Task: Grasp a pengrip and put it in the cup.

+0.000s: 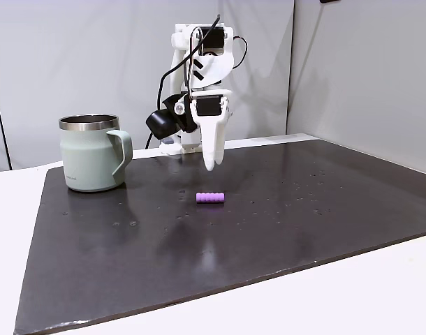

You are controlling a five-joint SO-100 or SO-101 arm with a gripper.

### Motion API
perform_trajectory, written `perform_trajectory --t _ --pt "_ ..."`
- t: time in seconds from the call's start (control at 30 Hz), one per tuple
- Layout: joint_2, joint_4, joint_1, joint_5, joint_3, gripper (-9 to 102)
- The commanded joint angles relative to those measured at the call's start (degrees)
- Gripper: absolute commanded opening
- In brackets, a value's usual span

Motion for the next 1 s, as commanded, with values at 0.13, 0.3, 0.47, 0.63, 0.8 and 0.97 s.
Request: perform_trajectory --t 0.13,0.3,0.47,0.63,0.8,0.97 --pt "-5.54 0.62 -0.18 1.23 -7.03 24" --pt "-9.93 0.62 -0.26 1.23 -10.37 23" --pt "-13.27 0.62 -0.26 1.23 -12.57 23" --pt "-16.79 0.62 0.53 1.23 -13.89 23" --pt "-19.07 0.44 1.05 1.14 -14.59 17" --pt "-19.07 0.18 1.67 2.11 -14.06 4"
